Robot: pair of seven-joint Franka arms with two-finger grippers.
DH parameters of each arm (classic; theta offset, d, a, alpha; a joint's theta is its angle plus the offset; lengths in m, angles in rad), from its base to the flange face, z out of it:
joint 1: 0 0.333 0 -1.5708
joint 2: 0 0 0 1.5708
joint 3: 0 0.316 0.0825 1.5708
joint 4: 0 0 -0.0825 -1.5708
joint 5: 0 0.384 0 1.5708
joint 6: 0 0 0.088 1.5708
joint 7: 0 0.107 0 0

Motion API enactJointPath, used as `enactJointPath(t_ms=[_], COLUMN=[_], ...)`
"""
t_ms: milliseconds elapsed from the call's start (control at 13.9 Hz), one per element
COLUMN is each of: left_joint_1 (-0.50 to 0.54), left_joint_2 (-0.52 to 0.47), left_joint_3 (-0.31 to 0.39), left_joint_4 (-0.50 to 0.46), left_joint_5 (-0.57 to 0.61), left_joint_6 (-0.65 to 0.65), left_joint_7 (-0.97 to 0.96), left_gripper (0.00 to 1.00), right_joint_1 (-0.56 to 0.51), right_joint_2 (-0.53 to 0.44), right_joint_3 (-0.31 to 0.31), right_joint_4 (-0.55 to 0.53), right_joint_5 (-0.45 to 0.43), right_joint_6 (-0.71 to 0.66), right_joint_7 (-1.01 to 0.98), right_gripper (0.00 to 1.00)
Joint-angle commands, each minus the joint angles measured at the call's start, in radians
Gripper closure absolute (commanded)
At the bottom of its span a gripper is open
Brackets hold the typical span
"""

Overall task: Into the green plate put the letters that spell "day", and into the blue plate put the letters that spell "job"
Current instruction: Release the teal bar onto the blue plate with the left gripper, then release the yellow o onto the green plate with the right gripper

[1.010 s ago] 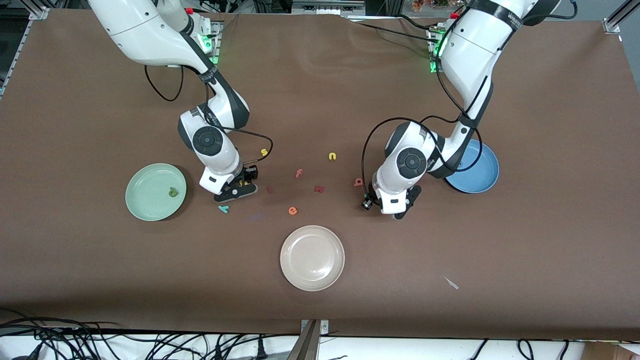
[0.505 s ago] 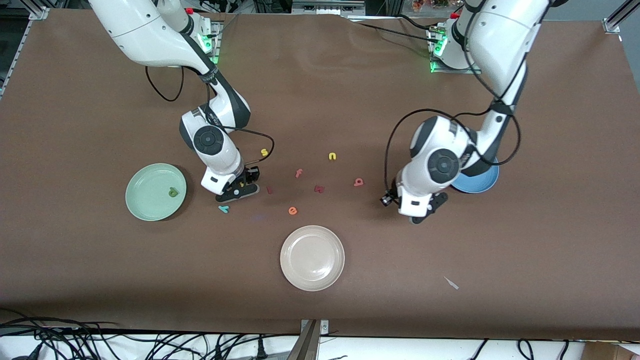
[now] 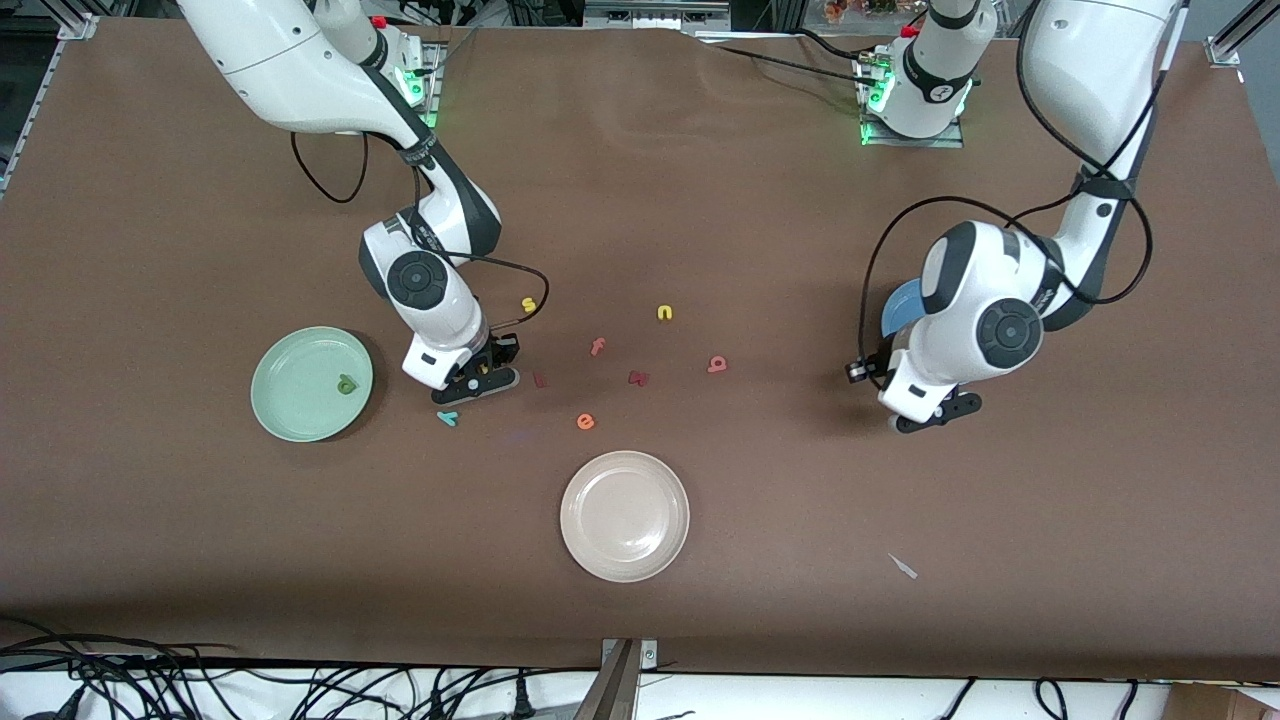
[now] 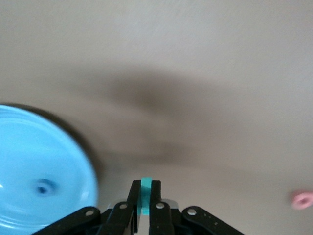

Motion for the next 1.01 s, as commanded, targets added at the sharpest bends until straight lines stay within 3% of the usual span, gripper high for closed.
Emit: enactJointPath(t_ms=[0, 289, 505, 577, 649, 721, 938], left_joint_1=[0.044, 0.084, 0.092, 0.092, 0.092, 0.092, 0.082], left_joint_2=[-0.072, -0.088, -0.086, -0.086, -0.086, -0.094, -0.122], left_joint_3=[-0.001, 0.01, 0.045, 0.054, 0.056, 0.054, 0.045], left_joint_4=[-0.133, -0.174, -0.188, -0.191, -0.19, -0.187, -0.173], left_joint_5=[0.02, 0.067, 0.071, 0.072, 0.077, 0.077, 0.066], left_joint_6=[0.005, 0.002, 0.002, 0.003, 0.008, 0.008, 0.003], left_joint_7=[0.21, 0.4, 0.56, 0.595, 0.601, 0.611, 0.589], left_gripper=[1.0, 1.0, 1.0, 0.68, 0.13, 0.0, 0.0], right_joint_1=[0.0, -0.009, -0.011, -0.014, -0.026, -0.037, -0.095], right_joint_2=[0.024, 0.019, 0.013, 0.013, 0.012, 0.012, 0.012], right_joint_3=[0.006, 0.012, 0.012, 0.011, 0.011, 0.011, 0.009], right_joint_4=[-0.003, 0.012, 0.092, 0.127, 0.159, 0.19, 0.27], right_joint_5=[-0.004, -0.004, -0.002, -0.002, -0.001, 0.002, 0.044], right_joint_6=[0.019, -0.006, -0.134, -0.191, -0.246, -0.297, -0.409], right_joint_7=[0.009, -0.002, -0.005, -0.011, -0.012, -0.012, -0.018], right_gripper=[0.73, 0.8, 0.8, 0.8, 0.8, 0.8, 0.8])
